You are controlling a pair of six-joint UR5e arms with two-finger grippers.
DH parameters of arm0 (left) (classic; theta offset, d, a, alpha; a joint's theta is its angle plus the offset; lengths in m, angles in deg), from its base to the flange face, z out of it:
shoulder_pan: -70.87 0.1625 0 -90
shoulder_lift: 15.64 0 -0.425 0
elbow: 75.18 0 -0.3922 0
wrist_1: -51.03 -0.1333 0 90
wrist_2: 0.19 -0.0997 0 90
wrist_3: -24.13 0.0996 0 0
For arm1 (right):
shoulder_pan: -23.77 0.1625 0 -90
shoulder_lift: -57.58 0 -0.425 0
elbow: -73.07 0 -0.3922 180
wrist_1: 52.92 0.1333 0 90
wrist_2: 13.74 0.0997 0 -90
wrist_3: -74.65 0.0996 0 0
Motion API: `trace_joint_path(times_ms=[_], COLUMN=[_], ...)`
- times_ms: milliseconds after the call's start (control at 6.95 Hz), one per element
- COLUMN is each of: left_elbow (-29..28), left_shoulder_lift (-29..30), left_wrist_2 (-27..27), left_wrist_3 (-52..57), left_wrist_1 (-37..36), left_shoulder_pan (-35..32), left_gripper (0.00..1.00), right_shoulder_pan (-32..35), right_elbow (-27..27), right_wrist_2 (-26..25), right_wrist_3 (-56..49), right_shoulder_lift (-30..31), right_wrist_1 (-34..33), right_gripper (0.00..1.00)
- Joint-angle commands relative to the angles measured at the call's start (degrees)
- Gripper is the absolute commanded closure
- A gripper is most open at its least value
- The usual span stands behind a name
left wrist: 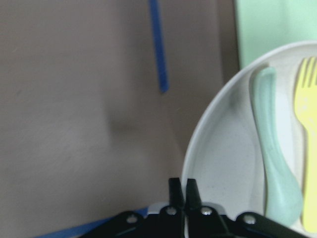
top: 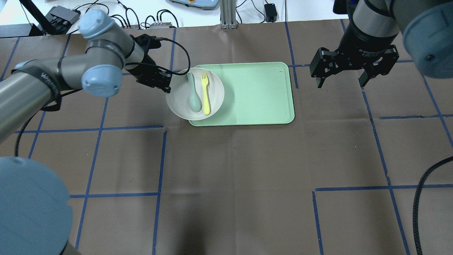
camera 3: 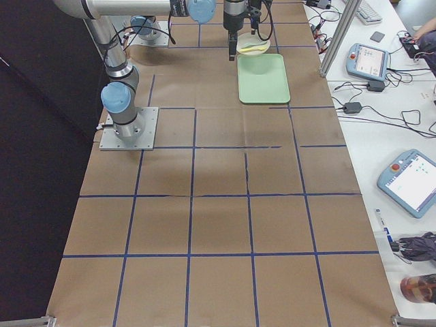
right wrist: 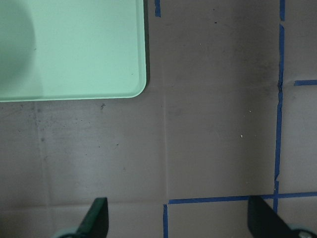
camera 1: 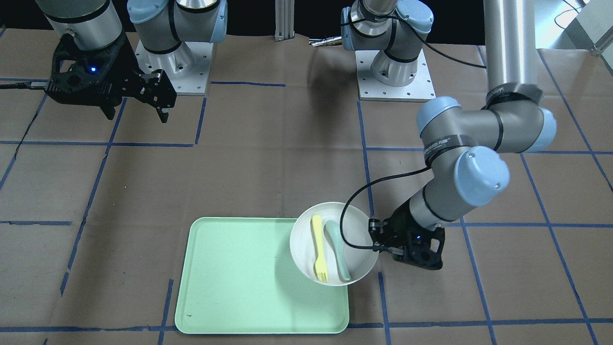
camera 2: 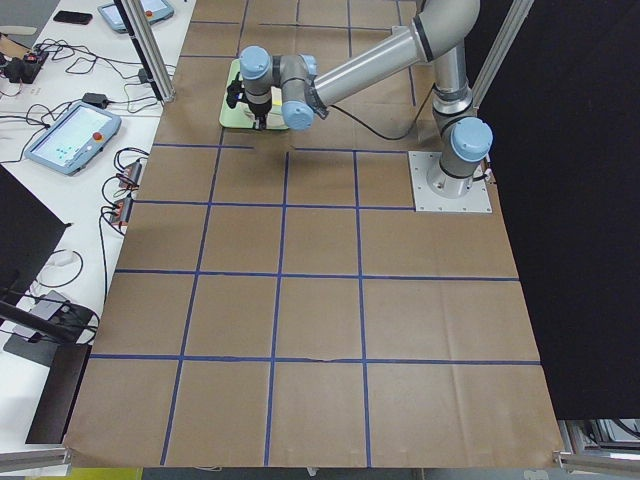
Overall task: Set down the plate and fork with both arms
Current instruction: 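Carry the plate with the left gripper onto the green tray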
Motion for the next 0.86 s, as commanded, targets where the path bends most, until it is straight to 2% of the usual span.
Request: trace_joint_path(times_ms=[0, 144, 719], left_elbow=[-13.34, -15.39, -15.41], left_shoulder_lift=[10.79, 13.01, 14.79], left_wrist_2=[-0.06, -0.06, 0.12], left_wrist_3=[-7.37, -9.92, -11.97], left_wrist_1=[1.84, 2.02, 2.02], left_shoulder_pan=[-6.47, -7.10, -8.24], left_gripper=[1.00, 0.99, 0.97], right_shoulder_pan=[0.01, 0.01, 0.01], right_elbow=[-0.01, -0.01, -0.01], right_wrist_2=[0.01, 0.01, 0.01], right_wrist_3=[0.00, 0.00, 0.00], right_shoulder_lift=[0.00, 0.00, 0.00], right_wrist_1=[0.00, 0.00, 0.00], right_gripper=[0.00, 0.00, 0.00])
